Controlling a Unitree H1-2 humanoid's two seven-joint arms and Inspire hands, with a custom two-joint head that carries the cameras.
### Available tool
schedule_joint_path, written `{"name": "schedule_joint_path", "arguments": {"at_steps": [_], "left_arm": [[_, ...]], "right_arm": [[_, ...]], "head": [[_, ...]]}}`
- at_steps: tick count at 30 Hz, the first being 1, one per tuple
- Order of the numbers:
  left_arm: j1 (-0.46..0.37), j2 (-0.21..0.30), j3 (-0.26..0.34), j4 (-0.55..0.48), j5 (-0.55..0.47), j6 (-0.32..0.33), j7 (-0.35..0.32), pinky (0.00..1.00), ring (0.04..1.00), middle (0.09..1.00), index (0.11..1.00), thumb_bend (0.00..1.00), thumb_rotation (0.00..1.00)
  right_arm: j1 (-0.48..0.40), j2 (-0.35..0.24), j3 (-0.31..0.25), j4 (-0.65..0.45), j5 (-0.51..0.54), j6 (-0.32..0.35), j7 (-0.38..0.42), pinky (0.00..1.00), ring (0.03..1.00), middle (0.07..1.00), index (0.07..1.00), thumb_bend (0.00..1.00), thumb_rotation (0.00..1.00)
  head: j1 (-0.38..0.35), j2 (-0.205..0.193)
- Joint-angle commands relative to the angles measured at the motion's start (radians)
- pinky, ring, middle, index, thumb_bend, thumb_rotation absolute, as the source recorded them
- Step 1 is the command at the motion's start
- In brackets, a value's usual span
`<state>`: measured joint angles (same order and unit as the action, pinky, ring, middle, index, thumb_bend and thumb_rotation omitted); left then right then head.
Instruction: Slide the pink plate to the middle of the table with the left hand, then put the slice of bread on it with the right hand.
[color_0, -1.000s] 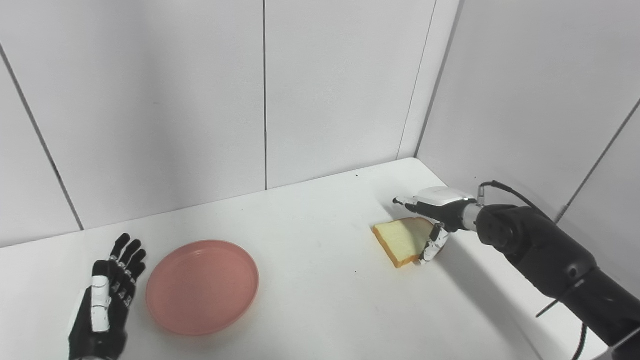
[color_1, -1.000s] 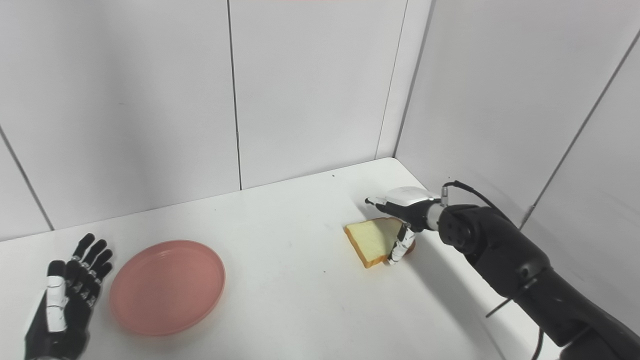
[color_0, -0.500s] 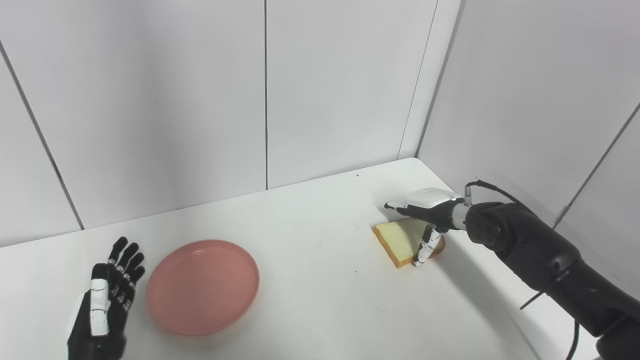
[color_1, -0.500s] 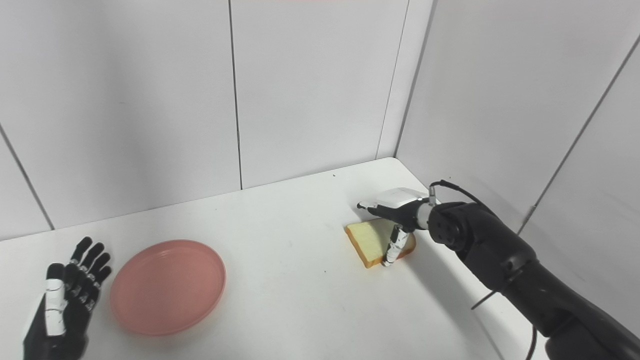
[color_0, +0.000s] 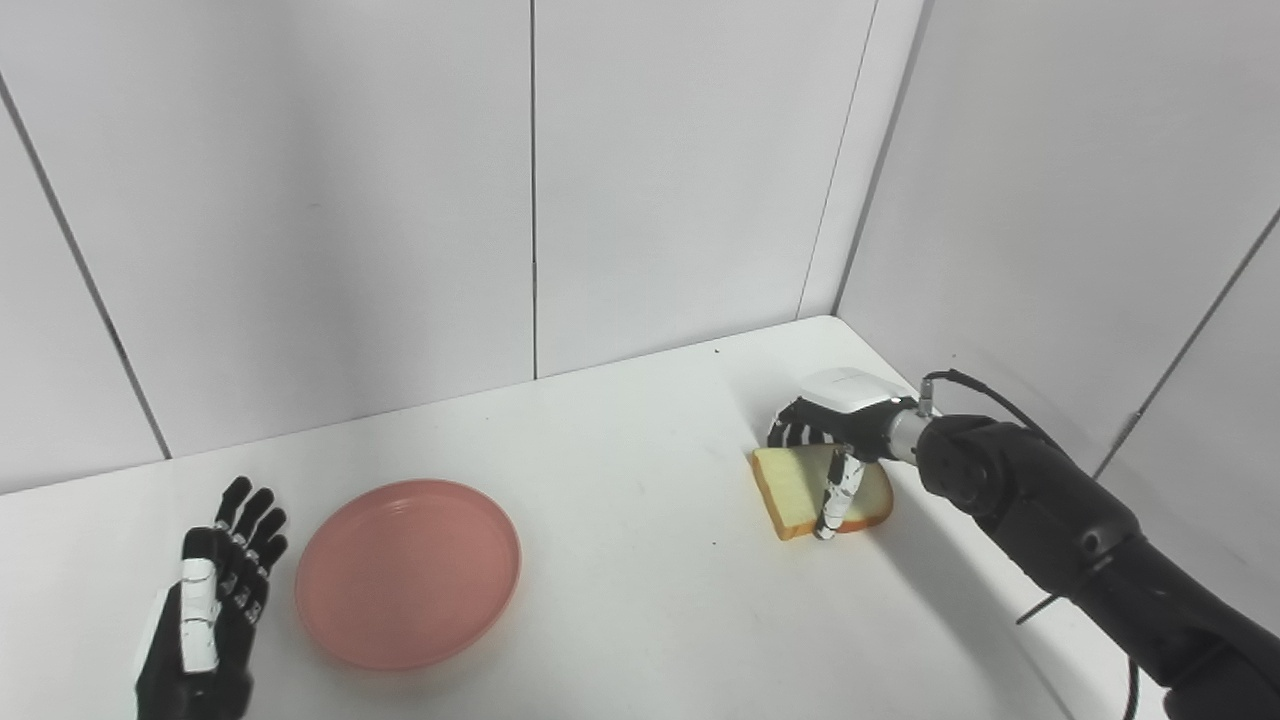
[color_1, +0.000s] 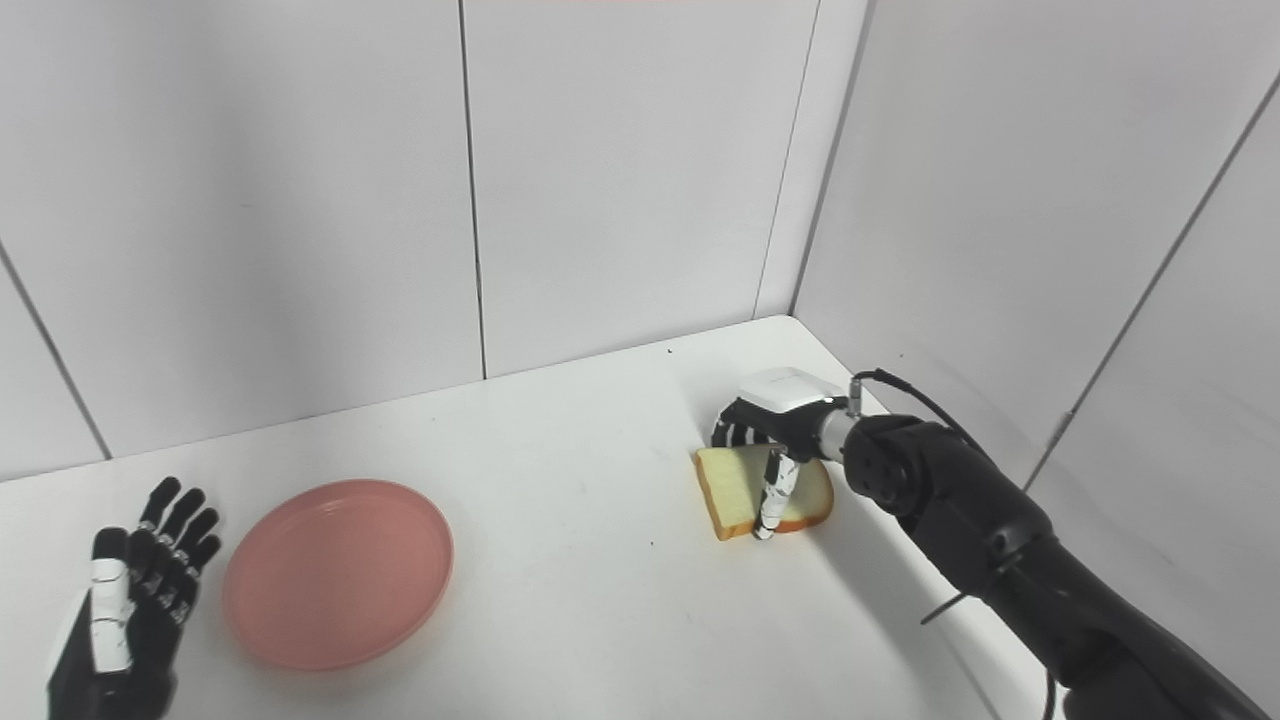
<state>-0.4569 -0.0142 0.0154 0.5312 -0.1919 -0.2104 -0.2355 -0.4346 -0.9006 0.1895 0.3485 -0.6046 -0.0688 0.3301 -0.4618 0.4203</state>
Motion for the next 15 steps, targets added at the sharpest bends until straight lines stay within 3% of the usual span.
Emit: {"name": "schedule_joint_path", "arguments": {"at_steps": [1,4,10,15], "left_arm": [[0.013,-0.009,-0.001,0.022,-0.005,-0.027,-0.01,0.99,0.966,0.969,0.953,0.84,0.97],[0.014,-0.01,-0.002,0.021,-0.003,-0.027,-0.006,0.99,0.966,0.97,0.952,0.84,0.97],[0.017,-0.02,-0.005,0.002,0.0,-0.017,0.004,0.99,0.967,0.972,0.957,0.84,0.98],[0.03,-0.025,-0.014,-0.035,0.007,0.001,0.01,0.98,0.966,0.972,0.959,0.8,1.0]], "right_arm": [[-0.026,-0.021,-0.019,-0.006,0.002,-0.054,-0.043,0.38,0.441,0.483,0.49,0.53,0.0],[-0.026,-0.024,-0.019,0.001,0.004,-0.087,-0.068,0.33,0.402,0.47,0.489,0.53,0.0],[-0.009,-0.031,-0.063,-0.091,0.019,-0.105,-0.111,0.3,0.376,0.434,0.512,0.53,0.0],[-0.014,-0.015,-0.12,-0.231,0.074,-0.059,-0.069,0.19,0.255,0.469,0.486,0.53,0.0]], "head": [[0.004,0.003],[0.008,0.006],[0.031,0.021],[0.074,0.037]]}}
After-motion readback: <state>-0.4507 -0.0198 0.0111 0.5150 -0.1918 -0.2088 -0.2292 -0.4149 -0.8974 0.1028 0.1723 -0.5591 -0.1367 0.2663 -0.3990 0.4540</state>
